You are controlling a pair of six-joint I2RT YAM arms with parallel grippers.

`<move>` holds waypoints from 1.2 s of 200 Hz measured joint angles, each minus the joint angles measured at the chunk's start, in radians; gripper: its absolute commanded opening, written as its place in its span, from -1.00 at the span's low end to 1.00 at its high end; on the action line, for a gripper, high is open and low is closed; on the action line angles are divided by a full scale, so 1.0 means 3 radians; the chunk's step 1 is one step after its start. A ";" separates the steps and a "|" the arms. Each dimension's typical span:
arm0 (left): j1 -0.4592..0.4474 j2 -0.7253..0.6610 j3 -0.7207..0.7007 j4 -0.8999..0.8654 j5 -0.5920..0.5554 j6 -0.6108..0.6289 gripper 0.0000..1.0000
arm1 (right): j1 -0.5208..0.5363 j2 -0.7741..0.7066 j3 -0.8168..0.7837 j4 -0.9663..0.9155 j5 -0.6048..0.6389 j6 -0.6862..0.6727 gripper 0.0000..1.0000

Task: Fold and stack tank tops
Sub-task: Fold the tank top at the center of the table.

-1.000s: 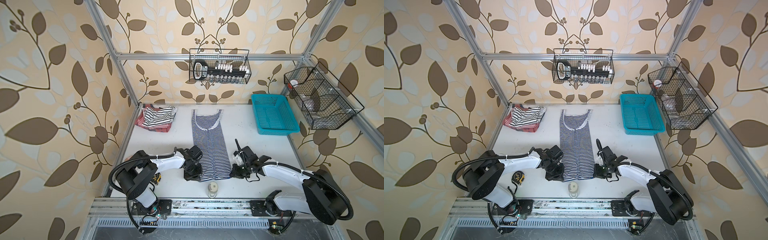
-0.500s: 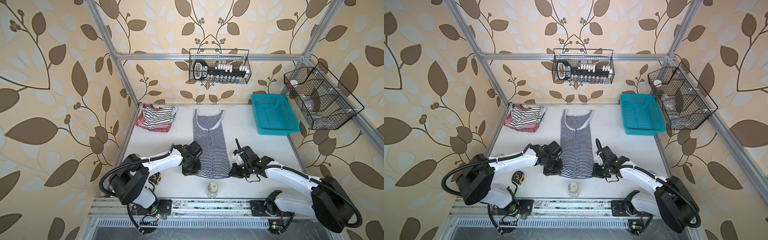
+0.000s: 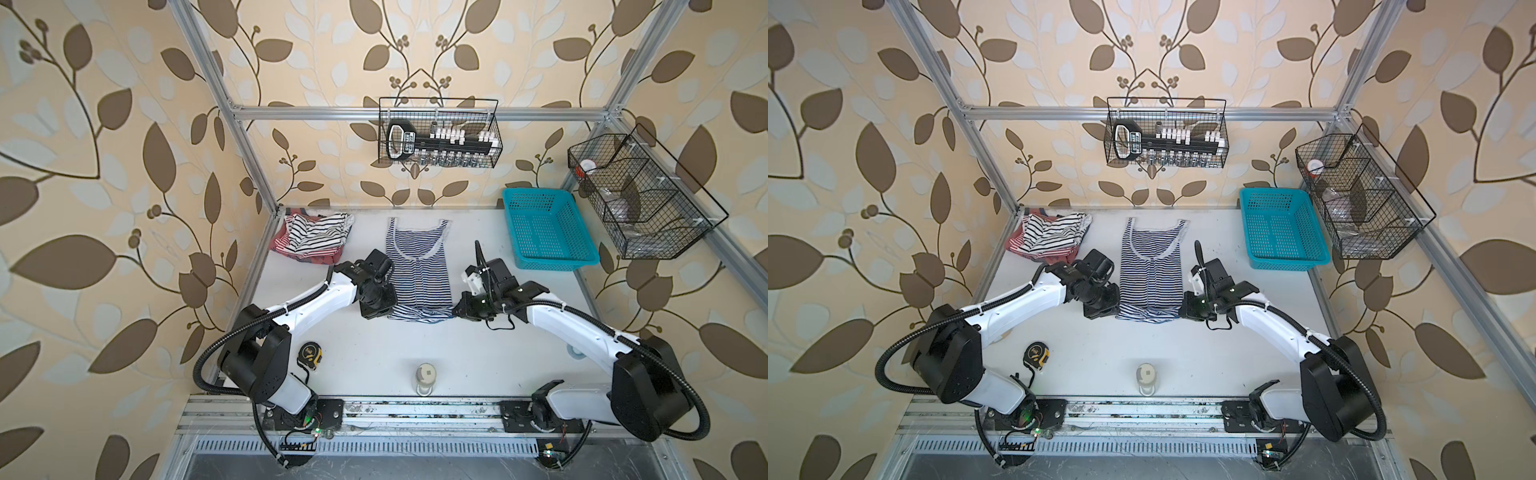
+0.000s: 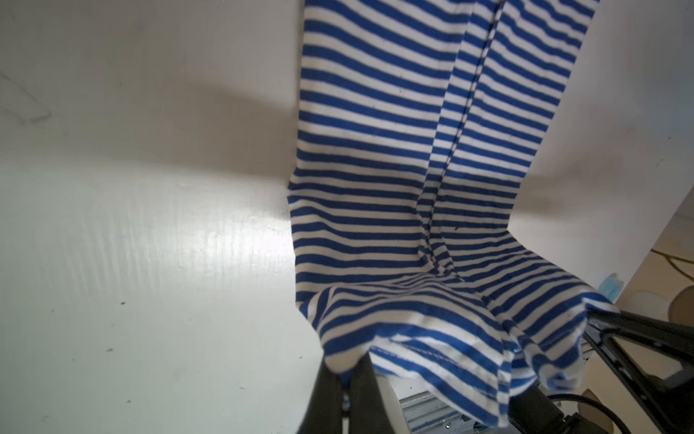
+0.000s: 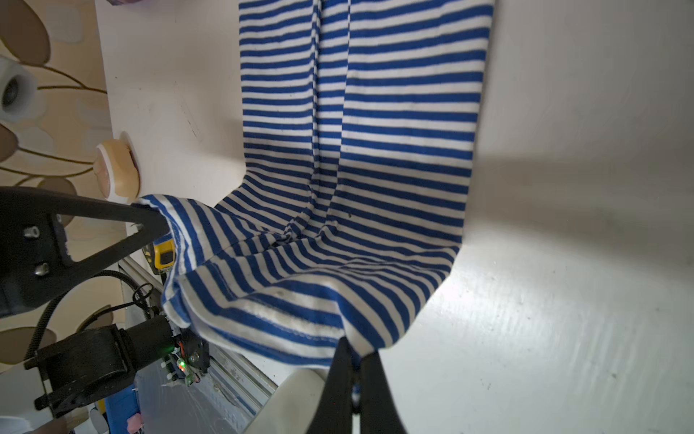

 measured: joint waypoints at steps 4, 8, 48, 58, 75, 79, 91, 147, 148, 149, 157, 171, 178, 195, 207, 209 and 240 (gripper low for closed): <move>0.0029 0.0032 0.0043 -0.0003 0.0006 0.0014 -1.00 | -0.0019 0.0041 0.0045 -0.0003 -0.0015 -0.0013 -1.00; 0.0062 0.0070 0.0090 -0.0008 0.0010 0.0038 -1.00 | -0.0036 0.0080 0.0080 -0.0004 -0.0025 -0.0025 -1.00; 0.0263 0.0448 0.0518 -0.0089 0.0106 0.0239 -1.00 | -0.0192 0.0487 0.0469 -0.0042 -0.0149 -0.0154 -1.00; 0.0292 0.0546 0.0619 -0.0114 0.0120 0.0280 -1.00 | -0.0228 0.0580 0.0566 -0.0048 -0.0172 -0.0182 -1.00; 0.0354 0.0699 0.0772 -0.0154 0.0168 0.0345 -1.00 | -0.0295 0.0745 0.0744 -0.0074 -0.0225 -0.0228 -1.00; 0.0369 0.0731 0.0809 -0.0159 0.0174 0.0355 -1.00 | -0.0310 0.0782 0.0785 -0.0075 -0.0233 -0.0235 -1.00; 0.0406 0.0827 0.0923 -0.0193 0.0193 0.0380 -1.00 | -0.0355 0.0884 0.0899 -0.0084 -0.0263 -0.0266 -1.00; 0.0546 0.1219 0.1480 -0.0324 0.0291 0.0526 -1.00 | -0.0521 0.1324 0.1361 -0.0146 -0.0403 -0.0364 -1.00; 0.0547 0.1228 0.1492 -0.0327 0.0295 0.0528 -1.00 | -0.0523 0.1329 0.1364 -0.0146 -0.0406 -0.0364 -1.00; 0.0549 0.1232 0.1498 -0.0328 0.0295 0.0529 -1.00 | -0.0526 0.1338 0.1373 -0.0149 -0.0408 -0.0365 -1.00; 0.0565 0.1278 0.1562 -0.0342 0.0310 0.0538 -1.00 | -0.0540 0.1385 0.1414 -0.0151 -0.0420 -0.0367 -1.00; 0.0596 0.1350 0.1672 -0.0388 0.0340 0.0561 -1.00 | -0.0567 0.1472 0.1497 -0.0159 -0.0443 -0.0379 -1.00; 0.0609 0.1385 0.1717 -0.0395 0.0346 0.0575 -1.00 | -0.0577 0.1516 0.1542 -0.0160 -0.0455 -0.0385 -1.00; 0.0643 0.1476 0.1831 -0.0430 0.0360 0.0609 -1.00 | -0.0596 0.1619 0.1643 -0.0165 -0.0483 -0.0390 -1.00; 0.0669 0.1553 0.1916 -0.0456 0.0369 0.0623 -1.00 | -0.0612 0.1686 0.1720 -0.0177 -0.0497 -0.0390 -1.00; 0.0673 0.1568 0.1932 -0.0462 0.0373 0.0626 -1.00 | -0.0614 0.1699 0.1736 -0.0181 -0.0502 -0.0392 -1.00; 0.0720 0.1764 0.2131 -0.0505 0.0384 0.0676 -1.00 | -0.0647 0.1863 0.1940 -0.0200 -0.0535 -0.0392 -1.00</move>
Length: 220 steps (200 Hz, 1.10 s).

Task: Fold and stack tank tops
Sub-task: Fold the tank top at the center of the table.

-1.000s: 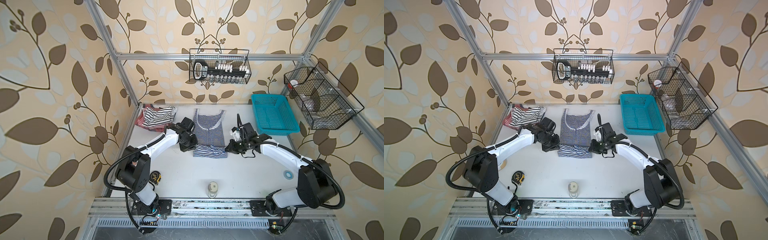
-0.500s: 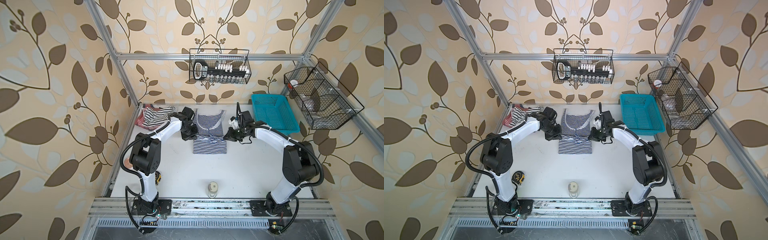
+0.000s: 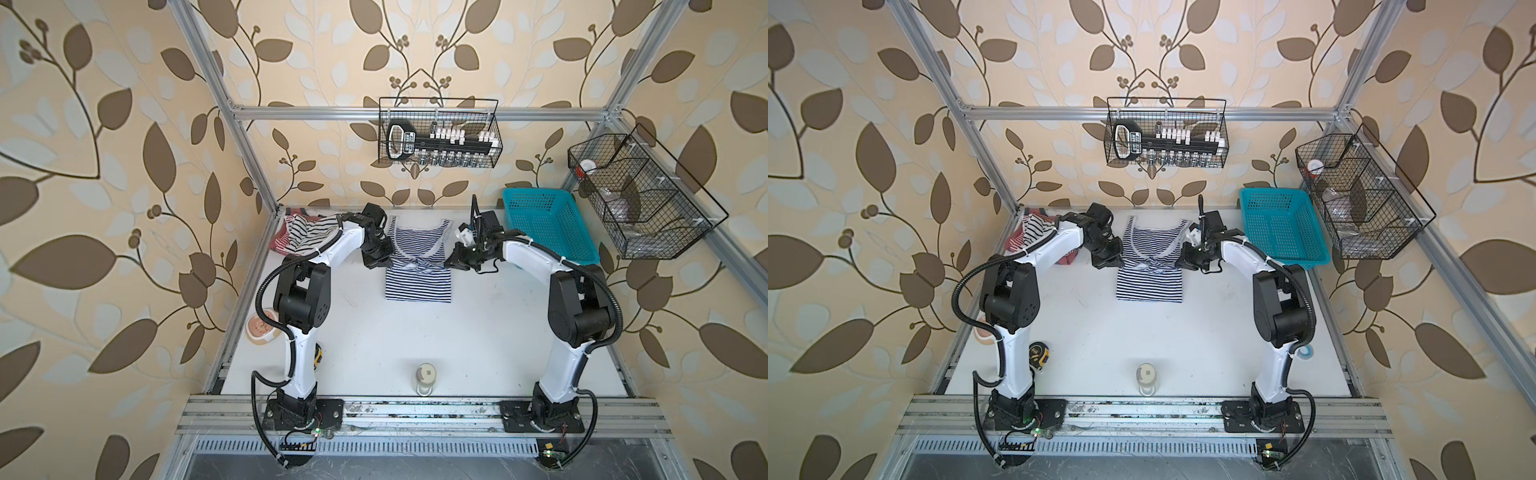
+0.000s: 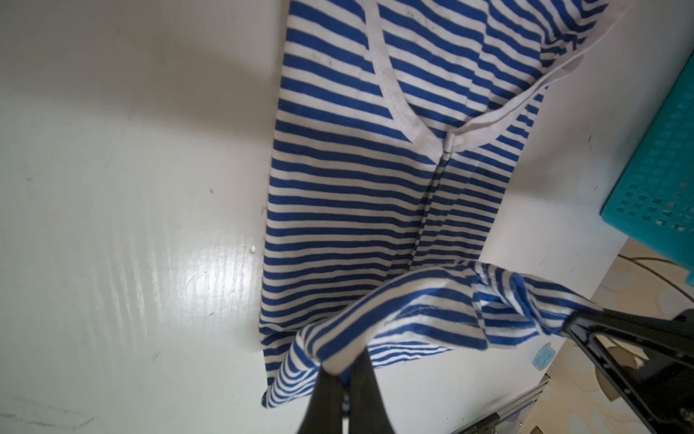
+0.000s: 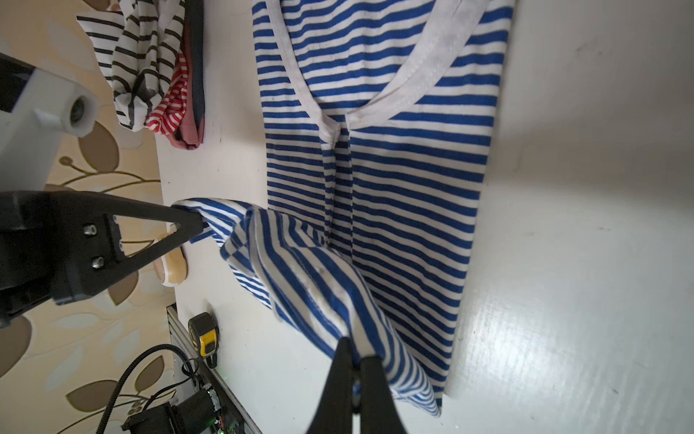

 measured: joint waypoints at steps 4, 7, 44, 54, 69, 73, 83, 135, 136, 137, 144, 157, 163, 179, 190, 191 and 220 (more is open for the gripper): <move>0.0005 0.0023 0.0022 -0.0003 0.0008 0.0010 -1.00 | -0.0005 0.0015 0.0020 -0.0001 -0.0006 0.0001 -1.00; 0.0015 0.0037 0.0036 -0.0005 0.0013 0.0011 -1.00 | -0.0010 0.0032 0.0041 -0.0001 -0.0009 0.0000 -1.00; 0.0064 0.0237 0.0237 -0.0038 0.0072 0.0031 -1.00 | -0.0058 0.0210 0.0223 -0.0010 -0.0045 0.0001 -1.00; 0.0065 0.0290 0.0289 -0.0048 0.0076 0.0032 -1.00 | -0.0071 0.0257 0.0259 -0.0010 -0.0047 0.0001 -1.00; 0.0085 0.0373 0.0373 -0.0062 0.0099 0.0033 -1.00 | -0.0080 0.0329 0.0315 -0.0019 -0.0060 0.0001 -1.00; 0.0086 0.0397 0.0394 -0.0062 0.0109 0.0034 -1.00 | -0.0084 0.0345 0.0328 -0.0019 -0.0061 0.0001 -1.00; 0.0089 0.0454 0.0448 -0.0064 0.0137 0.0034 -1.00 | -0.0093 0.0397 0.0367 -0.0022 -0.0071 0.0001 -1.00; 0.0154 0.0646 0.0629 -0.0064 0.0220 0.0037 -0.88 | -0.0125 0.0631 0.0507 -0.0019 -0.0104 0.0005 -0.97; 0.0158 0.0652 0.0633 -0.0064 0.0223 0.0037 -0.87 | -0.0126 0.0633 0.0510 -0.0019 -0.0106 0.0005 -0.96; 0.0160 0.0655 0.0636 -0.0064 0.0224 0.0037 -0.85 | -0.0126 0.0640 0.0515 -0.0020 -0.0107 0.0005 -0.96; 0.0173 0.0678 0.0654 -0.0060 0.0235 0.0037 -0.71 | -0.0134 0.0669 0.0538 -0.0019 -0.0109 0.0006 -0.92; 0.0196 0.0704 0.0656 -0.0056 0.0251 0.0027 -0.39 | -0.0148 0.0710 0.0557 -0.0013 -0.0120 0.0013 -0.78; 0.0195 0.0715 0.0657 -0.0058 0.0256 0.0045 -0.29 | -0.0156 0.0717 0.0558 -0.0013 -0.0121 0.0018 -0.73; 0.0216 0.0726 0.0659 -0.0051 0.0291 0.0019 -0.14 | -0.0172 0.0727 0.0559 -0.0008 -0.0134 0.0028 -0.59; 0.0216 0.0726 0.0660 -0.0041 0.0313 0.0013 -0.09 | -0.0184 0.0726 0.0562 0.0003 -0.0146 0.0050 -0.51; 0.0216 0.0726 0.0660 -0.0038 0.0317 0.0005 -0.09 | -0.0186 0.0726 0.0563 0.0004 -0.0148 0.0046 -0.50; 0.0239 0.0726 0.0670 0.0053 0.0331 -0.0027 -0.05 | -0.0224 0.0725 0.0567 0.0085 -0.0179 0.0094 -0.39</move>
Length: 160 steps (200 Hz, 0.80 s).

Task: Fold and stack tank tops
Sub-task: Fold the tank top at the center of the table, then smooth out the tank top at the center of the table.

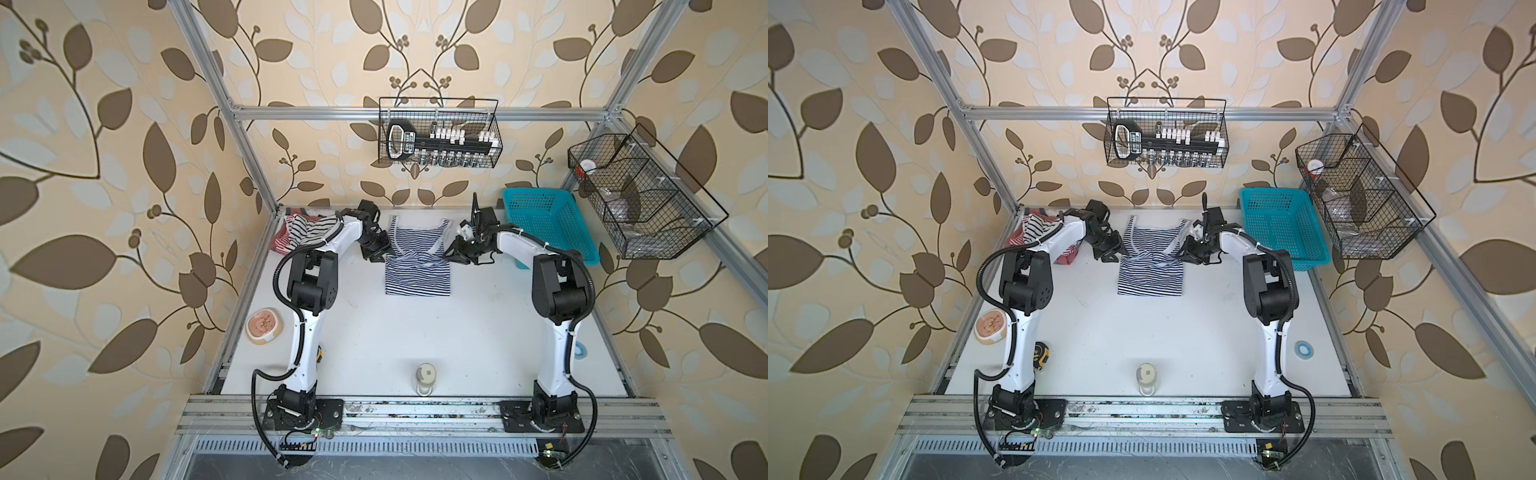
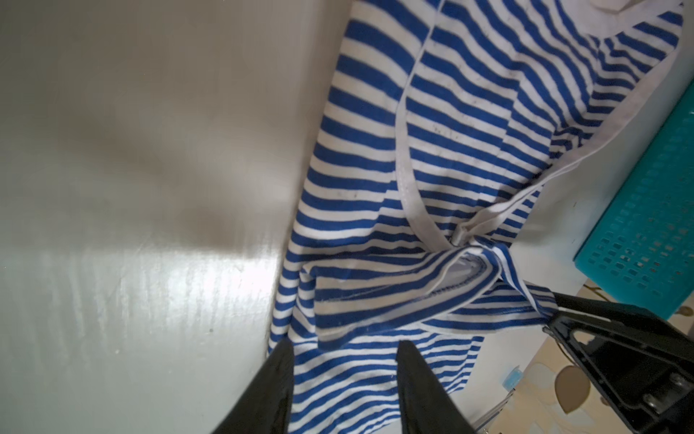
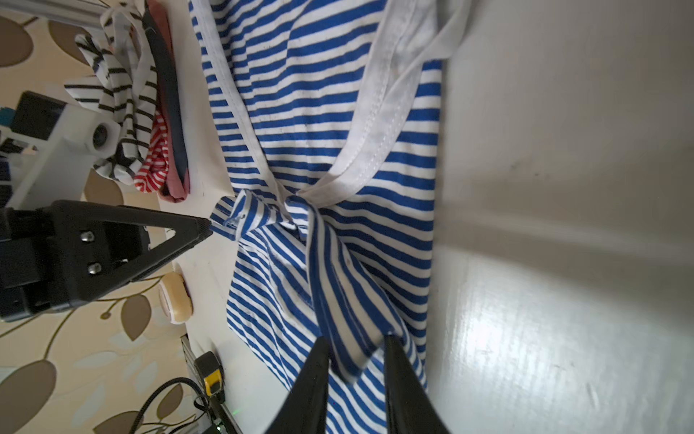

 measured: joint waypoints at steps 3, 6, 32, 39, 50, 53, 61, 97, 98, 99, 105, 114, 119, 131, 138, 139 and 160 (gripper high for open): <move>0.0005 0.0000 0.0000 0.0010 0.0000 -0.0010 -0.05 | -0.0005 -0.0006 0.0000 0.0010 -0.0001 0.0008 -0.39; 0.0019 0.0000 0.0000 0.0020 0.0001 -0.0022 -0.05 | -0.0008 -0.0006 0.0001 0.0019 -0.0004 0.0008 -0.38; 0.0042 -0.0015 -0.0001 0.0071 -0.0009 -0.0080 -0.19 | -0.0048 -0.0122 -0.0027 0.0118 -0.0013 0.0047 -0.35; 0.0042 -0.0041 -0.0018 0.0090 -0.0013 -0.0094 -0.29 | -0.0055 -0.0189 -0.0057 0.0142 -0.0014 0.0055 -0.35; 0.0042 -0.0130 -0.0113 0.0148 -0.0014 -0.0132 -0.45 | -0.0062 -0.0319 -0.0139 0.0201 -0.0015 0.0065 -0.39; 0.0042 -0.0159 -0.0150 0.0163 -0.0017 -0.0128 -0.49 | -0.0062 -0.0354 -0.0160 0.0216 -0.0017 0.0072 -0.41; 0.0041 -0.0264 -0.0270 0.0188 -0.0006 -0.0164 -0.61 | -0.0060 -0.0441 -0.0224 0.0249 -0.0024 0.0076 -0.48; 0.0014 -0.0619 -0.0711 0.0286 0.0064 -0.0192 -1.00 | 0.0092 -0.0584 -0.0444 0.0361 -0.0094 0.0090 -0.97; 0.0013 -0.0622 -0.0716 0.0285 0.0061 -0.0193 -1.00 | 0.0095 -0.0584 -0.0448 0.0364 -0.0095 0.0098 -0.98; 0.0011 -0.0626 -0.0727 0.0292 0.0071 -0.0201 -1.00 | 0.0104 -0.0584 -0.0455 0.0364 -0.0097 0.0102 -0.99; -0.0006 -0.0635 -0.0764 0.0305 0.0086 -0.0209 -1.00 | 0.0148 -0.0570 -0.0482 0.0360 -0.0112 0.0098 -1.00; -0.0036 -0.0636 -0.0813 0.0328 0.0104 -0.0212 -1.00 | 0.0209 -0.0538 -0.0506 0.0359 -0.0132 0.0090 -1.00; -0.0057 -0.0636 -0.0838 0.0337 0.0120 -0.0212 -1.00 | 0.0243 -0.0514 -0.0515 0.0359 -0.0141 0.0090 -1.00; -0.0106 -0.0628 -0.0885 0.0329 0.0169 -0.0212 -1.00 | 0.0315 -0.0450 -0.0519 0.0357 -0.0164 0.0088 -1.00; -0.0125 -0.0610 -0.0886 0.0328 0.0193 -0.0212 -1.00 | 0.0347 -0.0416 -0.0519 0.0359 -0.0172 0.0086 -1.00; -0.0127 -0.0608 -0.0888 0.0331 0.0196 -0.0212 -1.00 | 0.0354 -0.0409 -0.0519 0.0359 -0.0173 0.0088 -1.00; -0.0170 -0.0515 -0.0882 0.0361 0.0268 -0.0211 -1.00 | 0.0395 -0.0290 -0.0518 0.0359 -0.0198 0.0085 -1.00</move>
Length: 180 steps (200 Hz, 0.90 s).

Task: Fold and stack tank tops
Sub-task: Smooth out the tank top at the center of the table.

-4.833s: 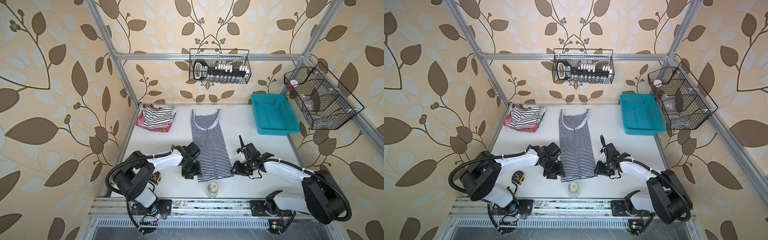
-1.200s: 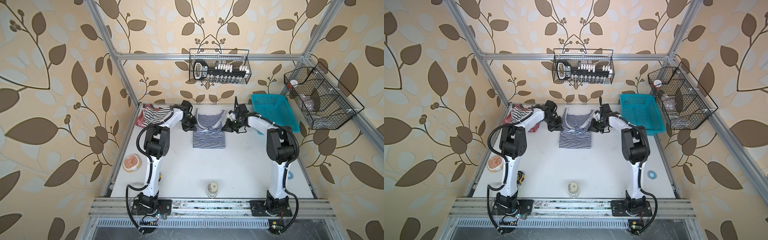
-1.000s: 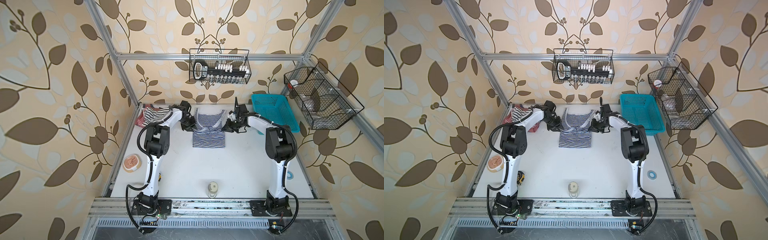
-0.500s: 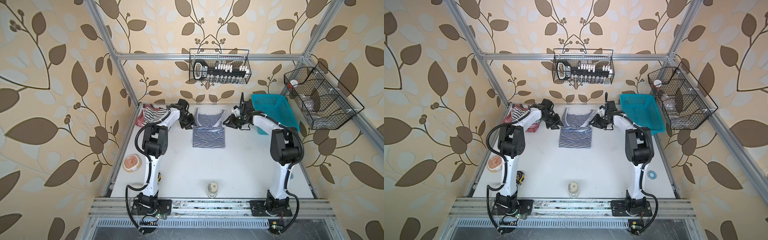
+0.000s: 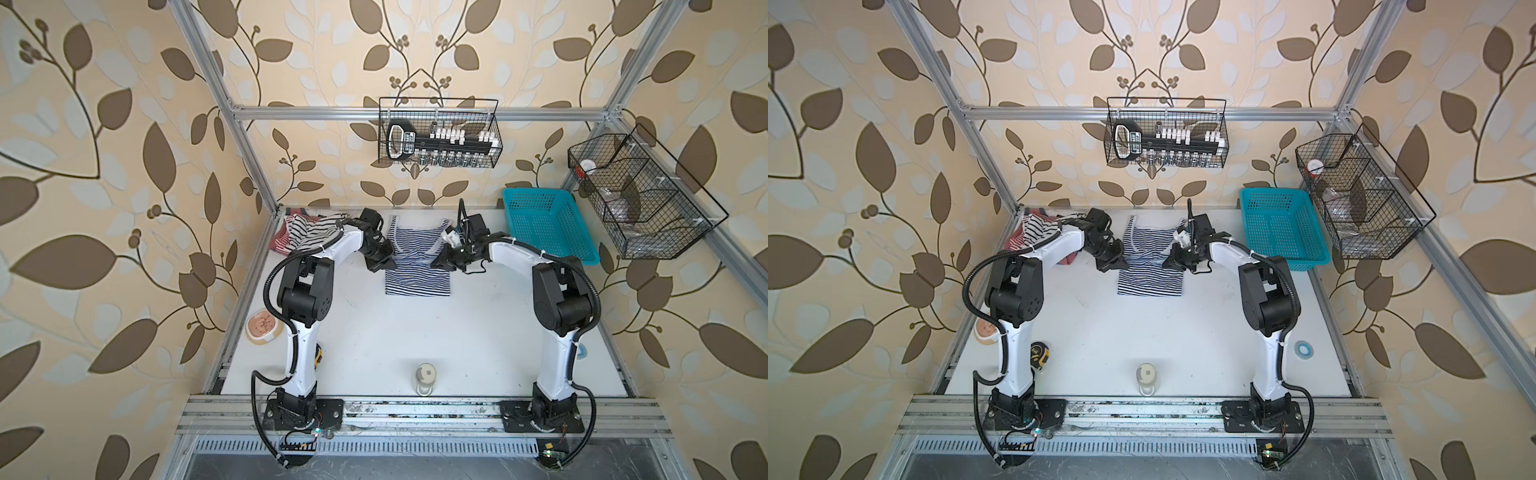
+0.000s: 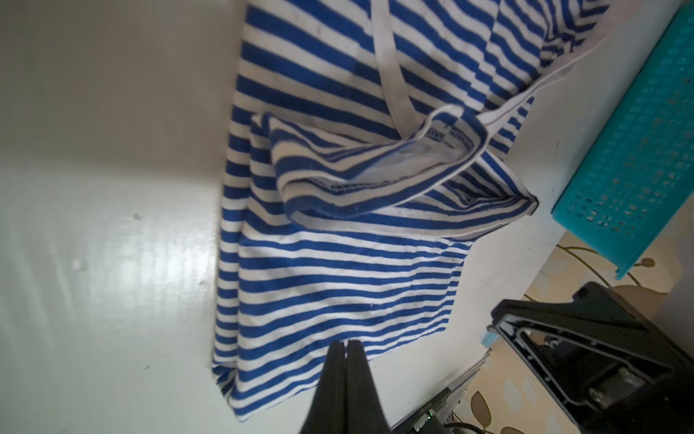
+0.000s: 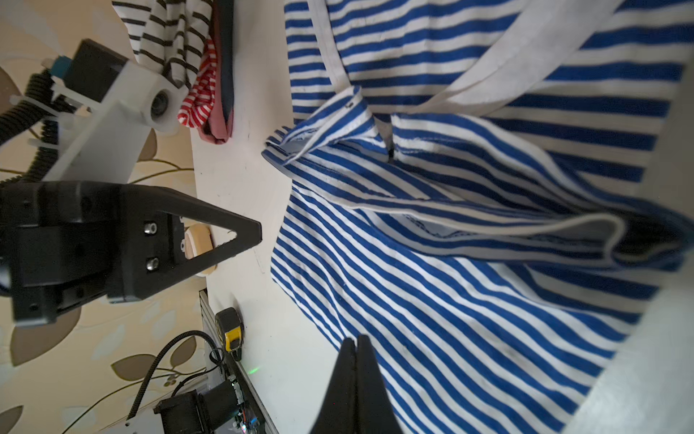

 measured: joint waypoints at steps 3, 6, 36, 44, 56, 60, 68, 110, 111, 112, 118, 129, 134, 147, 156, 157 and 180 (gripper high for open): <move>-0.0008 0.0024 0.0005 0.0000 0.0003 0.0000 -1.00 | 0.0003 0.0025 0.0001 -0.0003 -0.0004 0.0000 -1.00; -0.0011 0.0046 0.0013 -0.0001 0.0004 0.0000 -1.00 | 0.0003 0.0042 0.0003 -0.0003 -0.0003 0.0000 -1.00; -0.0011 0.0313 0.0167 -0.0005 0.0062 0.0004 -1.00 | -0.0004 0.0276 0.0089 -0.0080 0.0001 -0.0017 -1.00; -0.0009 0.0376 0.0234 -0.0022 0.0064 0.0005 -1.00 | -0.0008 0.0336 0.0134 -0.0108 0.0008 -0.0024 -1.00; -0.0009 0.0472 0.0357 -0.0046 0.0064 0.0008 -1.00 | -0.0019 0.0406 0.0211 -0.0146 0.0013 -0.0027 -1.00; -0.0009 0.0500 0.0411 -0.0053 0.0062 0.0009 -1.00 | -0.0023 0.0422 0.0237 -0.0151 0.0014 -0.0027 -1.00; -0.0008 0.0561 0.0511 -0.0062 0.0064 0.0010 -1.00 | -0.0031 0.0460 0.0296 -0.0156 0.0013 -0.0027 -1.00; -0.0005 0.0788 0.0984 -0.0100 0.0058 0.0011 -0.95 | -0.0145 0.0565 0.0563 -0.0167 0.0014 -0.0023 -1.00; -0.0005 0.0795 0.1001 -0.0104 0.0058 0.0011 -0.95 | -0.0149 0.0567 0.0572 -0.0167 0.0014 -0.0023 -1.00; -0.0005 0.0797 0.1008 -0.0106 0.0058 0.0011 -0.95 | -0.0151 0.0567 0.0576 -0.0167 0.0014 -0.0023 -1.00; 0.0005 0.0825 0.1078 -0.0114 0.0058 0.0010 -0.94 | -0.0175 0.0586 0.0622 -0.0168 0.0014 -0.0022 -1.00; 0.0031 0.0879 0.1204 -0.0116 0.0060 0.0009 -0.93 | -0.0212 0.0631 0.0708 -0.0161 0.0013 -0.0014 -1.00; 0.0034 0.0903 0.1259 -0.0121 0.0061 0.0008 -0.92 | -0.0230 0.0660 0.0754 -0.0161 0.0014 -0.0010 -1.00; 0.0057 0.0964 0.1383 -0.0113 0.0062 0.0000 -0.92 | -0.0271 0.0750 0.0868 -0.0139 0.0013 0.0001 -1.00; 0.0081 0.0997 0.1436 -0.0111 0.0062 -0.0006 -0.92 | -0.0300 0.0824 0.0945 -0.0131 0.0011 0.0015 -1.00; 0.0084 0.1002 0.1443 -0.0112 0.0064 -0.0010 -0.92 | -0.0303 0.0829 0.0950 -0.0132 0.0011 0.0017 -1.00; 0.0168 0.1033 0.1507 -0.0102 0.0064 -0.0034 -0.86 | -0.0362 0.0944 0.1076 -0.0118 0.0013 0.0051 -0.97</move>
